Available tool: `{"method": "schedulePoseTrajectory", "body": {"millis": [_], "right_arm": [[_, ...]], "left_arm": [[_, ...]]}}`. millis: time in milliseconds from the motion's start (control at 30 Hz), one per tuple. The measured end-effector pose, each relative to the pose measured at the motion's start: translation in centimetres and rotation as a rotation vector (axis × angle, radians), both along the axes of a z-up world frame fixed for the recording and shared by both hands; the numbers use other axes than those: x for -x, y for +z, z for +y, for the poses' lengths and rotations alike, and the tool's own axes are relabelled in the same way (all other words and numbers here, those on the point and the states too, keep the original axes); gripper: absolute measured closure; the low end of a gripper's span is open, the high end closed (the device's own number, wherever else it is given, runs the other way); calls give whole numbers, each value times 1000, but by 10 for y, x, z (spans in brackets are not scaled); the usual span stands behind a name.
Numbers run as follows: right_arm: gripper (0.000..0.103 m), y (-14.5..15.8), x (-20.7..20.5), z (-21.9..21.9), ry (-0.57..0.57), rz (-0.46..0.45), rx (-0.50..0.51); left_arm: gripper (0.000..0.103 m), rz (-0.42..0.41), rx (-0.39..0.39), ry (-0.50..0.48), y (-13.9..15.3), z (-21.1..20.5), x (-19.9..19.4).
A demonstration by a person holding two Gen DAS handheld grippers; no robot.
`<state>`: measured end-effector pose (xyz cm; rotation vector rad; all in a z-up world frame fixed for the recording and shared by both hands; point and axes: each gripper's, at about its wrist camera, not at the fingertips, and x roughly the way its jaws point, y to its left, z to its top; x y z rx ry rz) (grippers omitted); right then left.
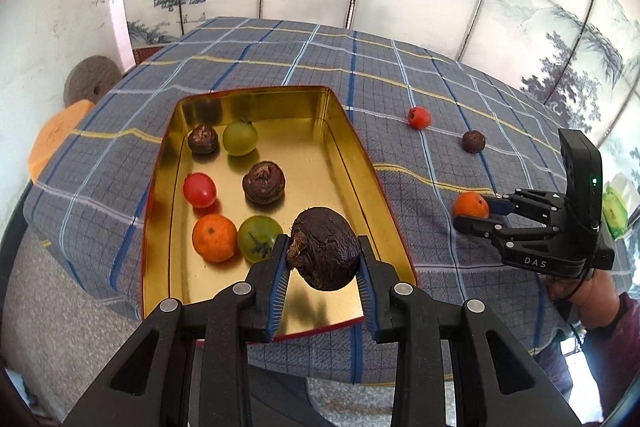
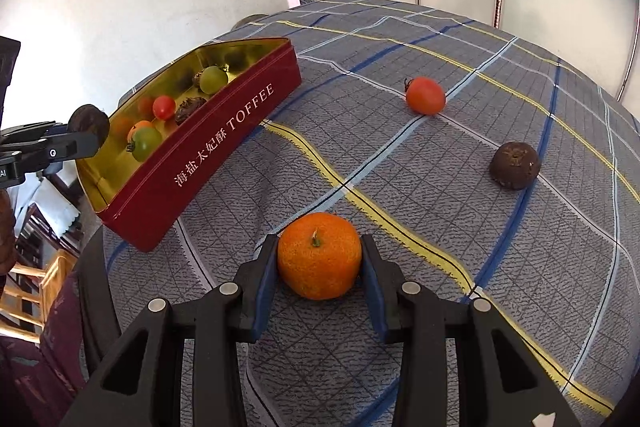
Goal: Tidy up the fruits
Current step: 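Lower the brown dried fruit into the tin and open the left gripper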
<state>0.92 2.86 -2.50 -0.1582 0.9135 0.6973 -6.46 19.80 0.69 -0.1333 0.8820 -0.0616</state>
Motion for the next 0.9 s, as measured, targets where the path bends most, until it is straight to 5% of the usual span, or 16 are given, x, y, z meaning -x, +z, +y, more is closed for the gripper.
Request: {"method": "schedulePoseTrajectory", "body": {"millis": [900], "right_arm": [[66,0,0,0,0,1,-2]], "left_arm": [[69,-11,-162,10,-23,-12,-31]]}}
